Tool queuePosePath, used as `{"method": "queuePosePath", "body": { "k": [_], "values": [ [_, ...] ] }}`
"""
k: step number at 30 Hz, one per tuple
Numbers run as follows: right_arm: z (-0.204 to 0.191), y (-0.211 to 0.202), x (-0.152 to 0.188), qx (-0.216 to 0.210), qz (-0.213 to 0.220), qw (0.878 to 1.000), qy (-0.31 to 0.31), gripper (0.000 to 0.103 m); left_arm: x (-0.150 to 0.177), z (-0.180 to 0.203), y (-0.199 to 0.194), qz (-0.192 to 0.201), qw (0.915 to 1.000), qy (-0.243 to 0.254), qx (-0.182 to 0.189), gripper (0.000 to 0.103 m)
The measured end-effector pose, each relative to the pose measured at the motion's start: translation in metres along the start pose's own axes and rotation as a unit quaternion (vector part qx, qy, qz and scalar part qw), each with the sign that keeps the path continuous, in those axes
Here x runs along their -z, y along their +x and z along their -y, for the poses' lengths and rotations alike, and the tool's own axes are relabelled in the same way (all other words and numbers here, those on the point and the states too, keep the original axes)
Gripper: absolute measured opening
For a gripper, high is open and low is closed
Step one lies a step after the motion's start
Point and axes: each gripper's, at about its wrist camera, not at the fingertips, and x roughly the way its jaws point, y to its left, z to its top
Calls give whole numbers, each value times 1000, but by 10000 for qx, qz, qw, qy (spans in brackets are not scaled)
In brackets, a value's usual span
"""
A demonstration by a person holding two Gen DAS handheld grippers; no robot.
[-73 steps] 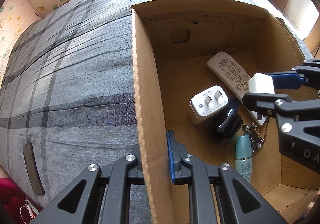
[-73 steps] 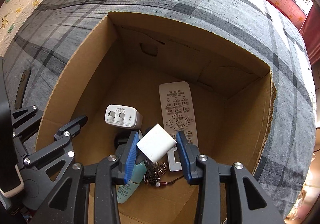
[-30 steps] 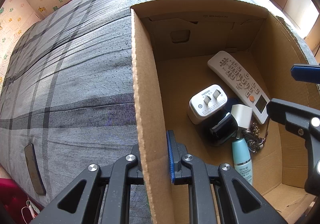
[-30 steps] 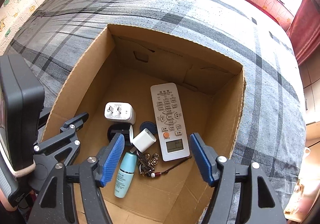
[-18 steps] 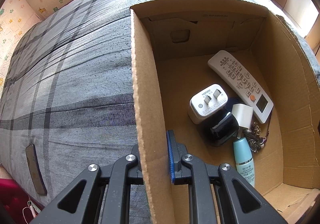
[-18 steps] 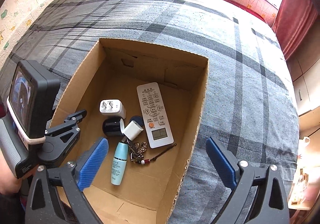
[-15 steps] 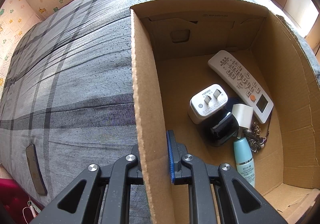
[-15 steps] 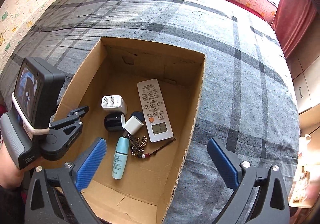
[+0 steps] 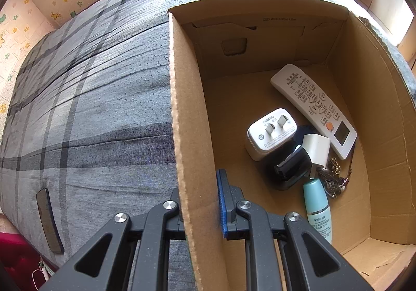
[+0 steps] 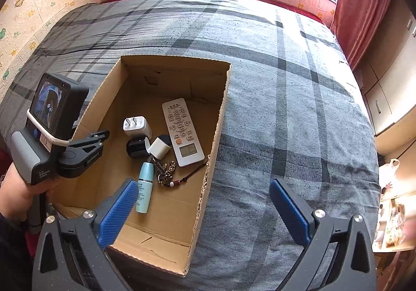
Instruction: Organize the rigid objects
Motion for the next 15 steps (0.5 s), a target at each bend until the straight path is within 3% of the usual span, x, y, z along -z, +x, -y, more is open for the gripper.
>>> {"method": "queuePosePath", "body": {
  "k": [8,11,13,15],
  "values": [
    [4,1,4,-138,-72,9999,73,103,-1,0,0,-28,9999,-20,-95,22],
    [5,-3,6,-117,-32,9999,73,103,0,-3,-6,39,9996,-116,-255,38],
    [6,-6,6,-120,-7,9999,80,103,1,-4,-12,78,9996,-182,-223,53],
    [6,-8,7,-125,16,9999,75,103,4,-3,-20,121,9995,-174,-238,57]
  ]
}}
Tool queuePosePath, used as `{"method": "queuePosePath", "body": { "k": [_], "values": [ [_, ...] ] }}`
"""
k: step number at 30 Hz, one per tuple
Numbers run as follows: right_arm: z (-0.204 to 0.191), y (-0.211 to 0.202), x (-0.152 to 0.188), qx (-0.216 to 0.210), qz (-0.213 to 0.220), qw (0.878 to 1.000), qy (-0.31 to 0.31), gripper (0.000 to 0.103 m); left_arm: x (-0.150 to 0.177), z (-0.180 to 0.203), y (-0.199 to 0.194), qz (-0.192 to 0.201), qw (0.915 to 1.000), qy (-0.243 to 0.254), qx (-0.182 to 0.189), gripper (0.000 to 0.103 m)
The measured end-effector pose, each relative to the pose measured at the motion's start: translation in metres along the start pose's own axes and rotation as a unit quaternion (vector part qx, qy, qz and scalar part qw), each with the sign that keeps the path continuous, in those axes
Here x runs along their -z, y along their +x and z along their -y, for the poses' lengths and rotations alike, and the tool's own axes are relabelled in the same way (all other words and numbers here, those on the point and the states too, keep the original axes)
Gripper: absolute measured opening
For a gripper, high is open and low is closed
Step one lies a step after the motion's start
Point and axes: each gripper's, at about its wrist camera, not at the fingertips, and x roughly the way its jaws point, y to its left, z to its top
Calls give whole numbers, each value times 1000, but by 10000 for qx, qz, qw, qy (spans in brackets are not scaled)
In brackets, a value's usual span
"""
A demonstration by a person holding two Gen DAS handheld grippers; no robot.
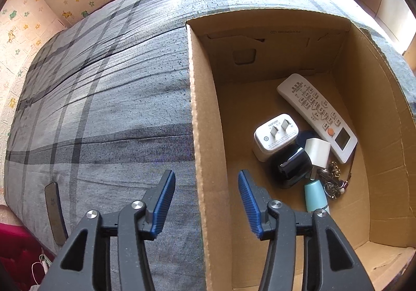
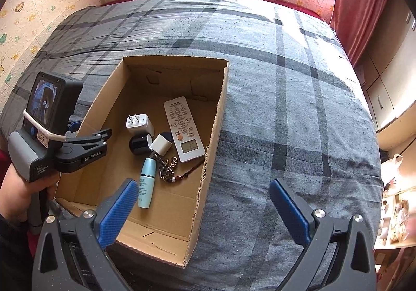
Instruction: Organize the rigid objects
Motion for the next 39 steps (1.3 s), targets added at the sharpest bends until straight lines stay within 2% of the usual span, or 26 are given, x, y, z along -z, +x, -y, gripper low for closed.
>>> {"method": "queuePosePath", "body": {
  "k": [3,6,14,18,27,33,36,39],
  "values": [
    [0,-4,1,-12,54,10000,10,103,3,3,-13,38,10000,-4,53,59],
    [0,-9,3,-34,117,9999,16,103,6,7,-28,164,9998,-49,103,83],
    [4,-22,6,-31,288,9995,96,103,17,21,-69,506,9981,-95,328,89],
    [7,-30,9,-27,397,9991,152,103,23,31,-86,583,9974,-40,422,103],
    [12,-45,14,-3,605,9979,233,103,41,44,-124,966,9939,-198,502,103],
    [14,-52,18,21,727,9969,307,103,53,56,-141,1108,9925,-136,497,103],
    [13,-53,20,47,750,9968,285,103,58,63,-146,1141,9916,-43,609,103],
    [12,-54,24,66,793,9965,270,103,63,70,-151,1197,9916,36,487,103]
  ]
}}
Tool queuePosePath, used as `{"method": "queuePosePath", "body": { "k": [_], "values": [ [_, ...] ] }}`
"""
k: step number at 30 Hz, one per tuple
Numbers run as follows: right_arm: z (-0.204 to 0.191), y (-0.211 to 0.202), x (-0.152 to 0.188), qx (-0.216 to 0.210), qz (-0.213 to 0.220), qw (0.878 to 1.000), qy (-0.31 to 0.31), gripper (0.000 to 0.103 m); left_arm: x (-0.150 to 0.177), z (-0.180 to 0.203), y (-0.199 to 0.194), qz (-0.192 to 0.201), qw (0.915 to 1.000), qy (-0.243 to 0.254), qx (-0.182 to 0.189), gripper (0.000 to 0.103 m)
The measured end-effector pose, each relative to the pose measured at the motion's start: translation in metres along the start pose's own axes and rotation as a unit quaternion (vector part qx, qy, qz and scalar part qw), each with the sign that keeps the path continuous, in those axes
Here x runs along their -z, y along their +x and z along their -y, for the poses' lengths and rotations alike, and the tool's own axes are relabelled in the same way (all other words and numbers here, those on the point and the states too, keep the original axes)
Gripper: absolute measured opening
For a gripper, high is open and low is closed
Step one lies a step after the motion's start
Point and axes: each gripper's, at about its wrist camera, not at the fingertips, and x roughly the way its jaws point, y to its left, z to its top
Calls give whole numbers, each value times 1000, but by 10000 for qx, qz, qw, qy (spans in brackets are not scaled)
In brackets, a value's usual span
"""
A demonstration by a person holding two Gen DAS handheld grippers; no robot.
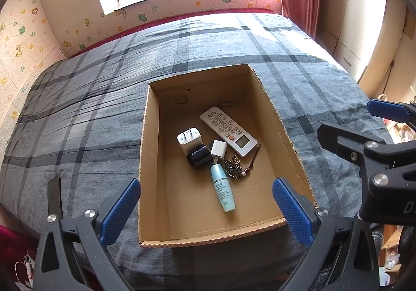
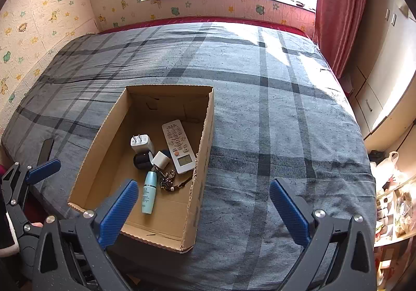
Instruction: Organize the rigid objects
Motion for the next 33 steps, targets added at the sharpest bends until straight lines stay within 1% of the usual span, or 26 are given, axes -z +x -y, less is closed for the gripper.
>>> {"method": "queuePosePath", "body": {
  "k": [4,8,11,26,30,33],
  "values": [
    [-2,-2,4,36,30,10000,-66,103,5,9,-8,95,9999,45,53,103],
    [-3,-6,9,34,84,9999,-55,103,9,17,-19,223,9996,151,-56,103],
    [-2,-7,12,44,98,9999,-46,103,11,20,-27,319,9994,120,-38,103],
    [-6,-11,20,40,93,9999,-110,103,15,18,-38,489,9987,-36,-100,103],
    [-7,-11,21,38,85,9999,-108,103,15,18,-38,466,9989,-57,60,103],
    [-7,-9,22,27,61,9999,-80,103,16,19,-39,483,9988,-50,0,103]
  ]
}}
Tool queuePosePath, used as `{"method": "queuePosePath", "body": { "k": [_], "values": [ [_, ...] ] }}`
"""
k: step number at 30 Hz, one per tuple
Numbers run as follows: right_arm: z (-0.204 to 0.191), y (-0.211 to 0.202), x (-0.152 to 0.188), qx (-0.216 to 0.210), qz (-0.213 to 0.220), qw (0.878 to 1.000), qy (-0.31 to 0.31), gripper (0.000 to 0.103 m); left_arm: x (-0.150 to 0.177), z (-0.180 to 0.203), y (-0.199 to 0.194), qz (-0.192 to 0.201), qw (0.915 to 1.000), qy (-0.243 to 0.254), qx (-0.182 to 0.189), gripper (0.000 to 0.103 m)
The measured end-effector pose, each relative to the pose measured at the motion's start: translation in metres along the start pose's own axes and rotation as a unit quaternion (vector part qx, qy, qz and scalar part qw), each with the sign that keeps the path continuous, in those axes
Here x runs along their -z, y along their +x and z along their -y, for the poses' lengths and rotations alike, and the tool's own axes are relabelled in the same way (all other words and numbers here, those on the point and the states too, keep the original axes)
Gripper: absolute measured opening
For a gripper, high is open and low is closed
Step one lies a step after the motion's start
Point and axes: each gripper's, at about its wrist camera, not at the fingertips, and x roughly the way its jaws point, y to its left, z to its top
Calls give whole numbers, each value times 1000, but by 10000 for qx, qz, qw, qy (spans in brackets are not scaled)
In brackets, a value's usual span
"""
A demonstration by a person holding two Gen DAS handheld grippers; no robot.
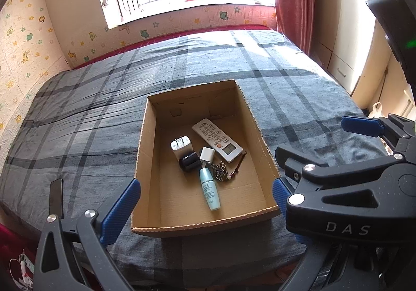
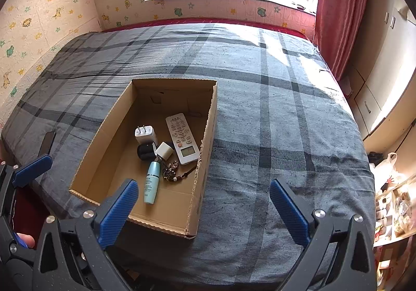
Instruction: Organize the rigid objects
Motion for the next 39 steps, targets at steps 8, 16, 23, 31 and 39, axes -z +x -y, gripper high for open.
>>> {"method": "queuePosePath", "body": {
  "k": [8,16,23,31,39],
  "values": [
    [-2,-1,1,31,21,10000,-15,103,1,0,-1,3,10000,-9,-5,103],
    [-2,-2,1,35,25,10000,-24,103,1,0,-1,2,10000,-19,-4,103],
    [-2,-4,1,52,55,10000,-41,103,1,-1,-3,11,10000,-24,-8,103],
    [-2,-5,0,43,66,10000,-51,103,2,-2,-4,24,10000,-27,-10,103],
    [-2,-5,1,45,69,10000,-56,103,2,-2,-4,24,10000,-27,-13,103]
  ]
}}
